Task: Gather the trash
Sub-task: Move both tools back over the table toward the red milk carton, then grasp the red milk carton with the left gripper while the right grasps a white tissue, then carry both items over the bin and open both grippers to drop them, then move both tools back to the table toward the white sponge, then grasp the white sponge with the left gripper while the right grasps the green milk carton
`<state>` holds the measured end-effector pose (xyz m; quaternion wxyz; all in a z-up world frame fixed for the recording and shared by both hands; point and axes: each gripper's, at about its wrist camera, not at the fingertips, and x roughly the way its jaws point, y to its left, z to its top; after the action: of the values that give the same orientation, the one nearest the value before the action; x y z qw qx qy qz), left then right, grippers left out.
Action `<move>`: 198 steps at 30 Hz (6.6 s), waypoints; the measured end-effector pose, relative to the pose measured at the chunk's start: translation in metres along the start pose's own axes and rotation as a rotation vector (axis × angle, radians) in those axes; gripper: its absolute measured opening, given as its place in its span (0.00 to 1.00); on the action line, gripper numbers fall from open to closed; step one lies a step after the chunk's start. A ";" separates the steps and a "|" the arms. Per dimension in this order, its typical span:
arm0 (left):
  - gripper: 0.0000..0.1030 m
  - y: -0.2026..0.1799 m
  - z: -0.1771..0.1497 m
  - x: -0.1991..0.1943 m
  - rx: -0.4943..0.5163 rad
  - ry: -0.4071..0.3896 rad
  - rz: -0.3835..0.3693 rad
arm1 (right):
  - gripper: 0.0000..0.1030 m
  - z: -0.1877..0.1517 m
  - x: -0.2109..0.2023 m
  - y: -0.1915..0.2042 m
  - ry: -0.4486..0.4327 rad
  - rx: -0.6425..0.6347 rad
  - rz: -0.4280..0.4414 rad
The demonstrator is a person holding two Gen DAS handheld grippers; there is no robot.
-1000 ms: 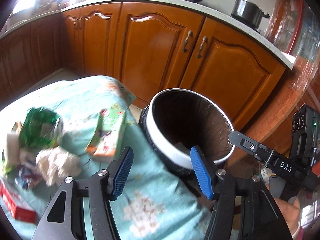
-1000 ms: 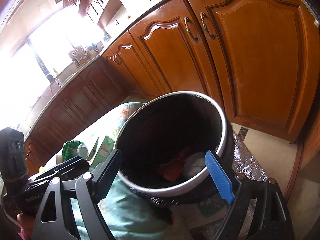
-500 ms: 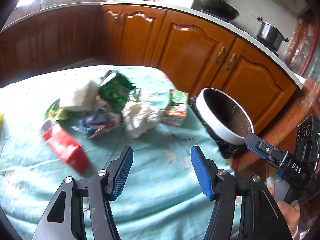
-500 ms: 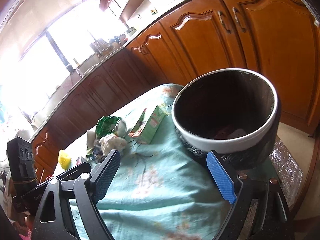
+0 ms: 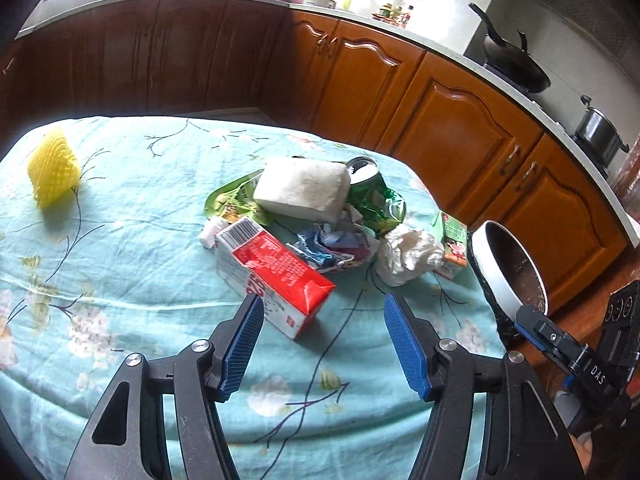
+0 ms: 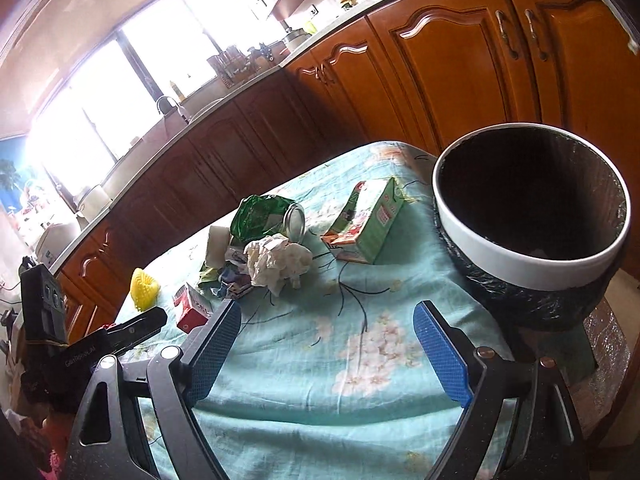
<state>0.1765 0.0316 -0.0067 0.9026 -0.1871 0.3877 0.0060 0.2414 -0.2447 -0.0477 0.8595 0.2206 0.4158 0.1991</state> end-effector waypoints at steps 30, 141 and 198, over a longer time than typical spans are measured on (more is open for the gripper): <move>0.33 0.005 0.022 0.060 0.053 0.079 0.048 | 0.26 0.019 0.096 0.046 0.125 -0.131 0.041; 0.69 -0.116 0.009 0.105 0.156 0.078 -0.191 | 0.95 0.026 -0.048 -0.082 -0.096 0.113 -0.135; 0.52 0.012 0.097 0.155 -0.245 0.162 -0.054 | 0.68 0.056 0.126 0.003 0.125 -0.025 -0.154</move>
<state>0.3512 0.0552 -0.0585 0.8385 -0.3060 0.4507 0.0140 0.3584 -0.1879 -0.0934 0.8475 0.1643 0.4817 0.1510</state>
